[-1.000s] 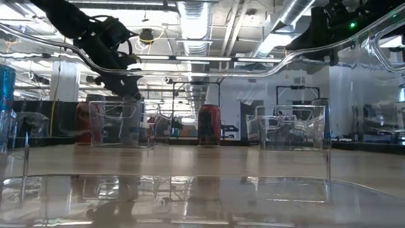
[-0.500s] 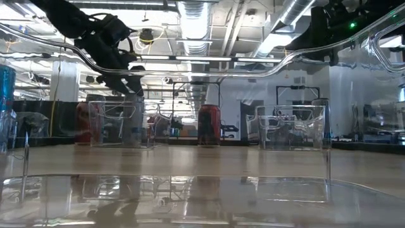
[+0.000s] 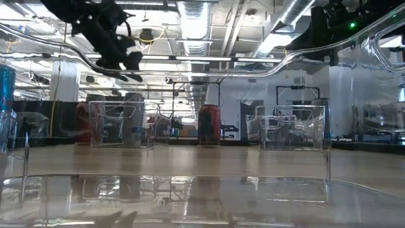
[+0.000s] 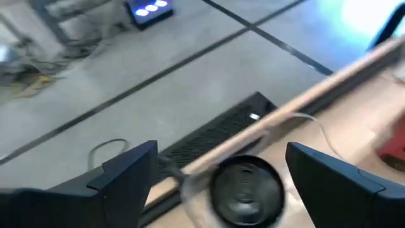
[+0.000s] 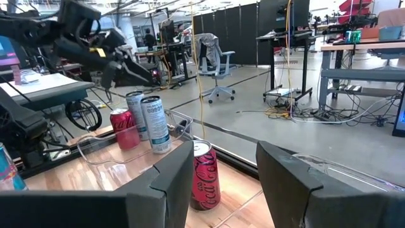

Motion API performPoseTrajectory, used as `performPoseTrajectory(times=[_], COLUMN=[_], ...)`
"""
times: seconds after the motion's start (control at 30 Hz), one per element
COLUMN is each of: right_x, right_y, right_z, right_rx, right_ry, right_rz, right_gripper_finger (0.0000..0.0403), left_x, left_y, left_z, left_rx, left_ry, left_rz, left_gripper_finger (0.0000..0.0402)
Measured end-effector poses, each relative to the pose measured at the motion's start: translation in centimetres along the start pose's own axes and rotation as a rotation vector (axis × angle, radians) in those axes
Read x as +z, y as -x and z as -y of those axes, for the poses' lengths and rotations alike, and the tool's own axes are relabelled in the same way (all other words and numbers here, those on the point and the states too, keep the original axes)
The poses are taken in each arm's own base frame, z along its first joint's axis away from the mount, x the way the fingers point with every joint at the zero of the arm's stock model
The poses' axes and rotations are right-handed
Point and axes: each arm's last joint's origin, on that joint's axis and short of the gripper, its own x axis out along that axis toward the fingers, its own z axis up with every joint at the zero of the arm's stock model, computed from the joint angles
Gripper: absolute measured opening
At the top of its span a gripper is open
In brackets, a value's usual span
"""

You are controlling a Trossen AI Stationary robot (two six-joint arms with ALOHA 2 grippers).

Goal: Sort soda cans
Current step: Put the top left white and blue soda can into the top left transparent bin

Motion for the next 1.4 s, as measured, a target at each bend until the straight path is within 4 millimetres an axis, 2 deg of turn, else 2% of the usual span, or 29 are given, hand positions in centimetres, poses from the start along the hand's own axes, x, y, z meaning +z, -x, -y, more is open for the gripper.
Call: performPoseTrajectory(times=[0.23,0.43,0.7,0.93,1.23,1.4], right_x=[0.0,0.0,0.0,-0.1,-0.7,-0.9], right_y=[0.0,0.0,0.0,0.1,-0.2,-0.4], right_z=[0.0,0.0,0.0,-0.1,0.5,0.9], right_rx=[0.0,0.0,0.001,0.006,-0.04,-0.07], right_ry=[-0.016,-0.04,-0.077,-0.066,0.002,0.023], right_rz=[0.0,0.0,0.0,-0.01,-0.062,-0.079], right_gripper_finger=[0.0192,0.0192,0.0214,0.0239,0.0242,0.0242], left_x=[-0.8,-1.8,-1.6,-1.6,-2.6,-2.6], left_y=[1.8,2.2,2.1,2.2,2.6,2.7], left_z=[-1.5,-2.5,-2.5,-2.4,-1.5,-1.2], left_rx=[0.107,0.144,0.167,0.223,0.26,0.296], left_ry=[0.033,0.105,0.173,0.322,0.42,0.478], left_rz=[-0.085,-0.17,-0.143,-0.131,-0.207,-0.183], left_gripper_finger=[0.0345,0.0345,0.0345,0.0345,0.0343,0.0343])
